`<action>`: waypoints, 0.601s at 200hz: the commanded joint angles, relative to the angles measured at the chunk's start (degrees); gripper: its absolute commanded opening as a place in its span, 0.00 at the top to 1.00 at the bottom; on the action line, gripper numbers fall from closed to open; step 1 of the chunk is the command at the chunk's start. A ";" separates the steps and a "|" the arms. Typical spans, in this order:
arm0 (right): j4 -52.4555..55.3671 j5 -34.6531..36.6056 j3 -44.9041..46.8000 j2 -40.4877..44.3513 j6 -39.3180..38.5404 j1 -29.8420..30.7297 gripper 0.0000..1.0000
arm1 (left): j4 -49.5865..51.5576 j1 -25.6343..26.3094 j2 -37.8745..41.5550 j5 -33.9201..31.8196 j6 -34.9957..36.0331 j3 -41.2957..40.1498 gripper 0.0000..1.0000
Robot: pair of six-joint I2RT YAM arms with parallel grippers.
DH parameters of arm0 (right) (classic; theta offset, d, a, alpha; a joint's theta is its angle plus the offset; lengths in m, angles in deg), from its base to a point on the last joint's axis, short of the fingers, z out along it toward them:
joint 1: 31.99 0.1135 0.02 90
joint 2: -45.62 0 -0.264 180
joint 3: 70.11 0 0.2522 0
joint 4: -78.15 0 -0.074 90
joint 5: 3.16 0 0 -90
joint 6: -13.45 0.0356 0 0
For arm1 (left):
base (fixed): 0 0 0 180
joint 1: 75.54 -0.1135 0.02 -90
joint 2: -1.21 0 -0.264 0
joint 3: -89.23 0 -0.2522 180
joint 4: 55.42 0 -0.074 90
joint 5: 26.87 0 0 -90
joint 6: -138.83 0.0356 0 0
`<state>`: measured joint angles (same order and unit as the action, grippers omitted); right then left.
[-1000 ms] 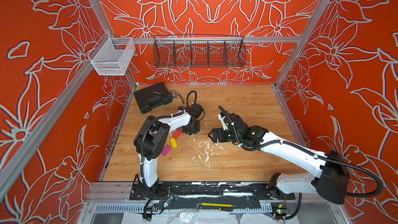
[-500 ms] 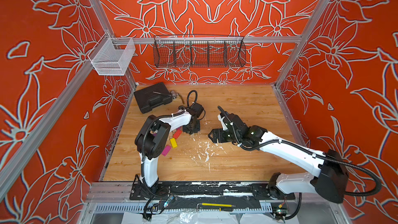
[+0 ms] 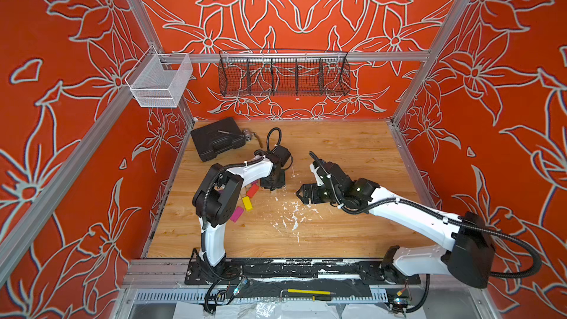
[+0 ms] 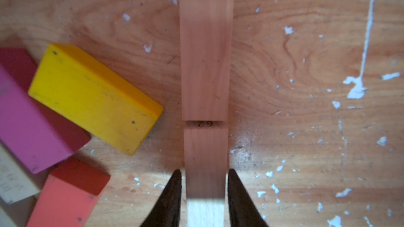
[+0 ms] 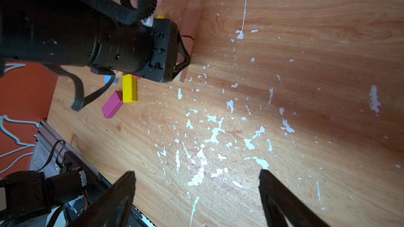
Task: Assemble the letter k with building blocks
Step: Assemble the building block at the center of the board.
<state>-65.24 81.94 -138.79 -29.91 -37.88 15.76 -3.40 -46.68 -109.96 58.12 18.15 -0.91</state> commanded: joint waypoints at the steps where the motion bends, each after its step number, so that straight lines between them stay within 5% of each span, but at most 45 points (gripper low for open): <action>1: 0.88 1.13 -1.20 -0.44 0.51 0.43 0.10 | 1.99 0.07 -0.11 -0.97 0.19 0.90 0.64; 120: 0.26 1.48 -1.68 -1.02 0.66 0.46 0.10 | -1.87 -1.54 10.26 2.34 0.86 -1.82 0.49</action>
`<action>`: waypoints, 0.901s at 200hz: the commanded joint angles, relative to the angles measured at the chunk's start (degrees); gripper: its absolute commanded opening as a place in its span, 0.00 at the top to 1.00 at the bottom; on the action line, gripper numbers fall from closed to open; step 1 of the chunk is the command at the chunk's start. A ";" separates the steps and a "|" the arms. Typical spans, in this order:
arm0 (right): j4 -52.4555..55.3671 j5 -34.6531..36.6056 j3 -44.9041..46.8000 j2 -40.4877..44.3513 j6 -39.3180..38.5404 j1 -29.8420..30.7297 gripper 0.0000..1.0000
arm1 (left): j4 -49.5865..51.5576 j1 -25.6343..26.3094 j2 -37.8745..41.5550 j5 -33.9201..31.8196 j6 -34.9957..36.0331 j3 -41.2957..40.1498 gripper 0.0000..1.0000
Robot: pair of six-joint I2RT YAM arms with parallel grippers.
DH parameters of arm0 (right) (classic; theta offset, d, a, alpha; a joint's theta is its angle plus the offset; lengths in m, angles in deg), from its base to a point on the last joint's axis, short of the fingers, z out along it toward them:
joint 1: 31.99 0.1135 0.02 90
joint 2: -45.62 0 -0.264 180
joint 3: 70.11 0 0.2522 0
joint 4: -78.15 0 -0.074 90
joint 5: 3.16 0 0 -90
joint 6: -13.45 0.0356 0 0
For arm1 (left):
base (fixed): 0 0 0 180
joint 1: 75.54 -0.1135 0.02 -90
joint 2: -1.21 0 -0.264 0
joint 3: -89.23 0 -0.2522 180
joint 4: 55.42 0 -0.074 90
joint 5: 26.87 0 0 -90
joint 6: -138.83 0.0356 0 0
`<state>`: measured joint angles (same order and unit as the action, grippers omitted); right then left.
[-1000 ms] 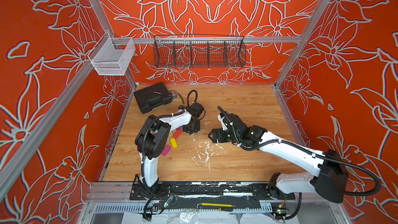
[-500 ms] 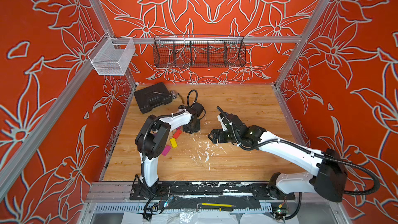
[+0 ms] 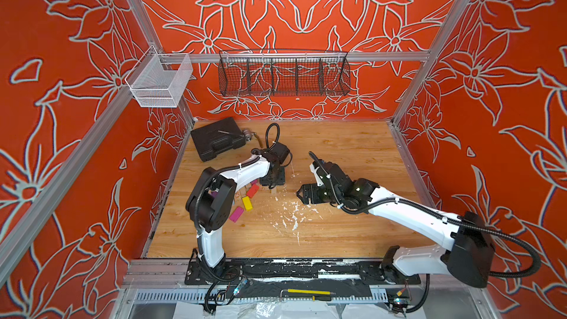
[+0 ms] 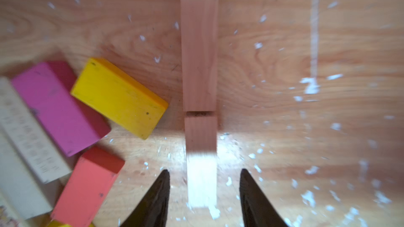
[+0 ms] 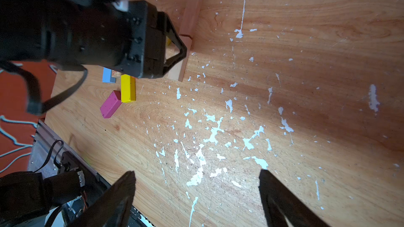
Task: Assemble the letter k with building blocks
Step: Assemble the building block at the center of the board.
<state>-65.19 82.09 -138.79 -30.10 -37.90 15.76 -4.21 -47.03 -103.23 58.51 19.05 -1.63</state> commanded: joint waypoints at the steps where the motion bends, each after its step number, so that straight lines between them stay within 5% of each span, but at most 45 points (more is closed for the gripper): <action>1: 0.13 1.33 -1.68 -0.82 0.66 0.48 0.10 | -1.06 -1.27 3.49 1.96 -0.07 -1.06 0.49; 180: 1.01 2.21 -2.83 -1.10 -0.24 0.42 0.10 | 1.47 -2.79 -7.79 3.04 1.88 4.47 0.64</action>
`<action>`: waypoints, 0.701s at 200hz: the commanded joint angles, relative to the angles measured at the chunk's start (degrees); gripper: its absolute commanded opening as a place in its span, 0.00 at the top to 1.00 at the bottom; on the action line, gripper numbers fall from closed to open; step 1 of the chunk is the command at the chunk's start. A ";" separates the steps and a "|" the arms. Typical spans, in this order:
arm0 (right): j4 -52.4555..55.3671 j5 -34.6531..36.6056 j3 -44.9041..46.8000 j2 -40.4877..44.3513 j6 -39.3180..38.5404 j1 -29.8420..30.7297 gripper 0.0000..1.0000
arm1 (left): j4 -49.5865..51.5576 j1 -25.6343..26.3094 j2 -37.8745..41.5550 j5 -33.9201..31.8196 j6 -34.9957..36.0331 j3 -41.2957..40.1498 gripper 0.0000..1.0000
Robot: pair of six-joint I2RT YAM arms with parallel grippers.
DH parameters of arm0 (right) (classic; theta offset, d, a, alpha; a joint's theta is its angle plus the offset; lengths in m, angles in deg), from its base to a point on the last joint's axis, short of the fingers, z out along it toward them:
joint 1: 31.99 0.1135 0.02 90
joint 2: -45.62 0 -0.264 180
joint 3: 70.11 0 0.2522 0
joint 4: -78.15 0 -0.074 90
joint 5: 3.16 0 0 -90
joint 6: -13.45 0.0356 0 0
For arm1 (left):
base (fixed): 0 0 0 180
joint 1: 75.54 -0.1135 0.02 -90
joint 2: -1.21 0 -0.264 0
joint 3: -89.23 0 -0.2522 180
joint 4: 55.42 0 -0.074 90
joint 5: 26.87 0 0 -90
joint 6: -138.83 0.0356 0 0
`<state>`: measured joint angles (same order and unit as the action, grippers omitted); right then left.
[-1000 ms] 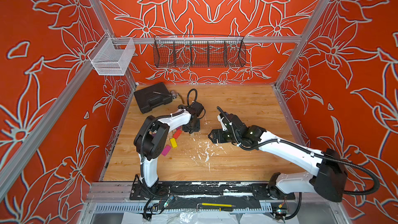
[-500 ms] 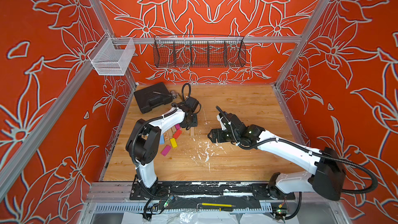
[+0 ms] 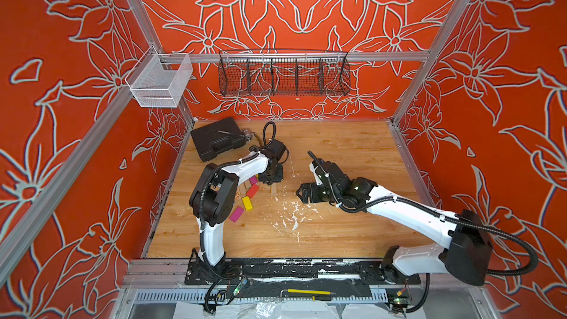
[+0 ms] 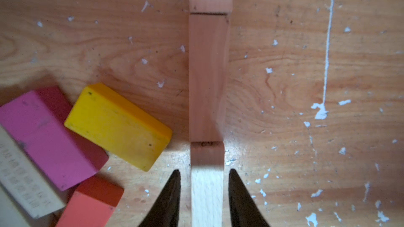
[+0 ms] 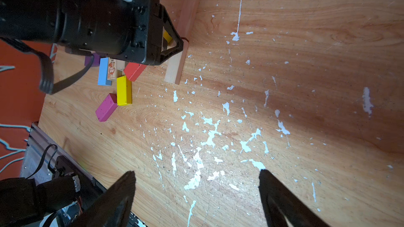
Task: Assemble the letter k with building blocks
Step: Assemble the building block at the center of the board.
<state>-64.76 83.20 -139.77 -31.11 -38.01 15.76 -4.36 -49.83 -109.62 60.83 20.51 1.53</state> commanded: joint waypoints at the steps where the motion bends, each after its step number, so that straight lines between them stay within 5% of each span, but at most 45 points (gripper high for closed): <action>1: 0.62 1.14 -1.85 -0.09 -0.09 0.42 0.10 | 1.63 -0.02 -1.50 0.72 0.39 1.33 0.64; 140: 0.68 1.36 -1.99 -0.46 0.04 0.42 0.10 | 3.22 -0.01 -4.04 -0.16 0.57 3.18 0.67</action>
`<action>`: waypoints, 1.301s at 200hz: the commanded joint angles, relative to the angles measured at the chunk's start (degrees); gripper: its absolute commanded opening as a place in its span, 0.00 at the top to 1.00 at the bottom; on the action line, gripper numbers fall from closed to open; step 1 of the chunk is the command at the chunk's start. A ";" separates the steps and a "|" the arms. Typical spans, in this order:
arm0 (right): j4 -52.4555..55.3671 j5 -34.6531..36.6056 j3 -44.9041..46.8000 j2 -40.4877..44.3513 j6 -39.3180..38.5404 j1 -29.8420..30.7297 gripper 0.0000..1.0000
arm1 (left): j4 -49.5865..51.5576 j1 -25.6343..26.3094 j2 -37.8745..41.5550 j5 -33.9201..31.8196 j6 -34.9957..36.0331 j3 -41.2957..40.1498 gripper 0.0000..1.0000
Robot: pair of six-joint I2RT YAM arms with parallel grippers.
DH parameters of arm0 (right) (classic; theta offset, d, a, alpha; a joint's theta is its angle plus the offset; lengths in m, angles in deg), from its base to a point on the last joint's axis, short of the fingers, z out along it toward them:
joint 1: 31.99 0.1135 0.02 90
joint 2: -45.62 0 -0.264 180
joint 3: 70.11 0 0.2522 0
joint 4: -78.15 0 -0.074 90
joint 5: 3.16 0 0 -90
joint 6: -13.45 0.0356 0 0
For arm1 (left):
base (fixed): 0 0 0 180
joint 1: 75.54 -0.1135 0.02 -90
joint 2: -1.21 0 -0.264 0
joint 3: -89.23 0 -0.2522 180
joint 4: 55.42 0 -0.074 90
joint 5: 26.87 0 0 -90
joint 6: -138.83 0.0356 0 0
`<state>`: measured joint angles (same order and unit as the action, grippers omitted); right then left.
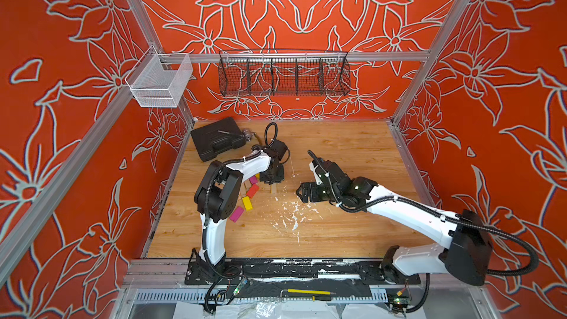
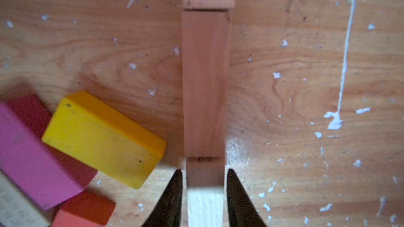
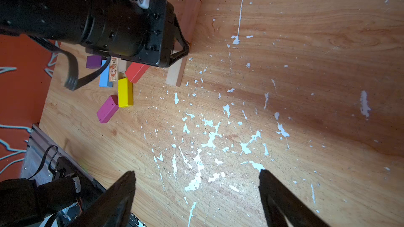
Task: Assemble the letter k with building blocks
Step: Assemble the building block at the center of the board.
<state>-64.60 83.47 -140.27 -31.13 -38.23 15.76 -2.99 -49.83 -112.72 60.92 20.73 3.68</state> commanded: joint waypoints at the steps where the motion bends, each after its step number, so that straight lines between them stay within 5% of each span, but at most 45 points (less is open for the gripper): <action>1: 0.52 1.14 -1.50 -0.47 0.21 0.42 0.10 | 1.84 -0.03 -0.94 -0.24 0.34 1.05 0.67; 138: 0.82 1.05 -2.13 -1.27 0.20 0.47 0.10 | 2.36 -0.03 -1.63 -0.77 0.08 2.20 0.73; 260: 0.68 0.74 -2.48 -1.67 0.25 0.47 0.10 | 2.57 -0.01 -0.39 -0.78 0.17 2.23 0.63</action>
<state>-64.32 83.57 -141.17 -32.29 -38.25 15.76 -1.83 -49.83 -113.57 60.65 20.88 5.49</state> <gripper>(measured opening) 0.900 0.351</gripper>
